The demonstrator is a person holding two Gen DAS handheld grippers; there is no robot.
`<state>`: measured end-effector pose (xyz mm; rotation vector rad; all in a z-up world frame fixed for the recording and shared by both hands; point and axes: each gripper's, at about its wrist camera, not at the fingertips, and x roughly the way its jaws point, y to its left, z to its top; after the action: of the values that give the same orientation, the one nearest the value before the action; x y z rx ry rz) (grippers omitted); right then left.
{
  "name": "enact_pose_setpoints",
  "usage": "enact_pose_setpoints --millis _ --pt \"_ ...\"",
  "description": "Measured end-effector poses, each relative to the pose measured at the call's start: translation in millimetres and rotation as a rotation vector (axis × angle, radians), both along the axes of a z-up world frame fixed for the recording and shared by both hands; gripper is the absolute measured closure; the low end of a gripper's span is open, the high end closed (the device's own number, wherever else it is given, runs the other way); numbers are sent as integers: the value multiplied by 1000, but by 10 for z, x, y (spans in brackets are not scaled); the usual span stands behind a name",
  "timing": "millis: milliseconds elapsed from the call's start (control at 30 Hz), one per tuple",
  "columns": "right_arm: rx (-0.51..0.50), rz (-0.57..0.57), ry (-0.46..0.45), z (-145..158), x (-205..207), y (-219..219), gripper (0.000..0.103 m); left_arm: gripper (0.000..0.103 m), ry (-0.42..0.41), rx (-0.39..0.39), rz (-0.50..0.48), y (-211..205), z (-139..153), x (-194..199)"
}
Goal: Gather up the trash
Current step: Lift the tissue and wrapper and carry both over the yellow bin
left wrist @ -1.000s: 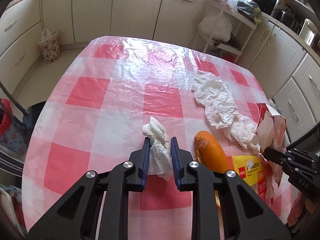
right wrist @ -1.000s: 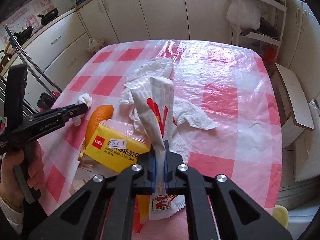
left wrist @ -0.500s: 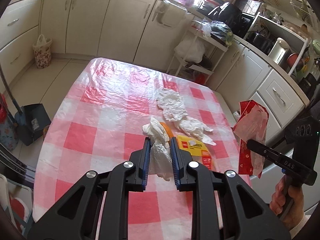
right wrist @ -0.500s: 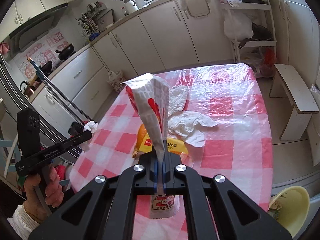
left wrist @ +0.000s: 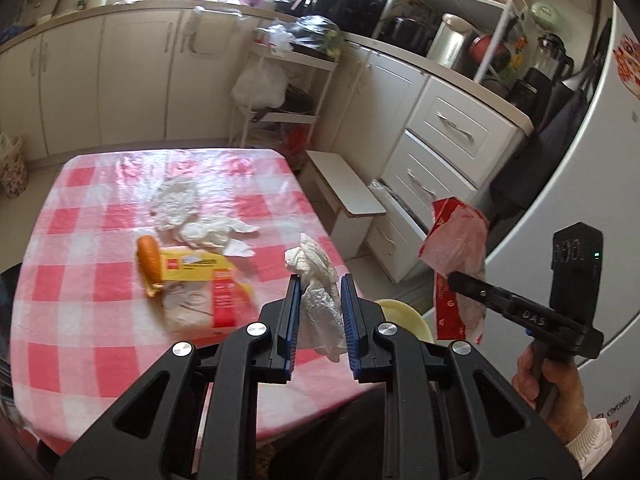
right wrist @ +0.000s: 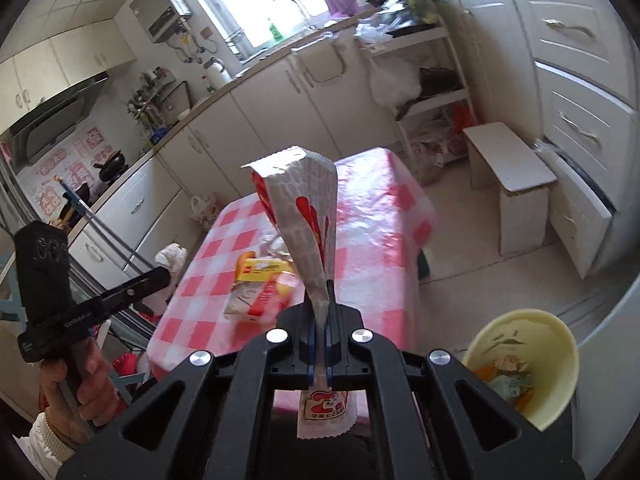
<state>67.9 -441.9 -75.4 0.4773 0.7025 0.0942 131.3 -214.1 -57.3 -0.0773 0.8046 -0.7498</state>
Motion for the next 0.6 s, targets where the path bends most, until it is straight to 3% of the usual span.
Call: enact_pose_setpoints --millis 233,533,600 --pt "57 -196 153 -713 -396 -669 99 84 34 90 -206 -1152 -109 -276" --pt "109 -304 302 -1535 -461 -1027 98 83 223 228 -312 -2412 -761 -170" --pt "115 -320 338 -1679 -459 -1119 85 82 261 271 -330 -2635 -938 -152"
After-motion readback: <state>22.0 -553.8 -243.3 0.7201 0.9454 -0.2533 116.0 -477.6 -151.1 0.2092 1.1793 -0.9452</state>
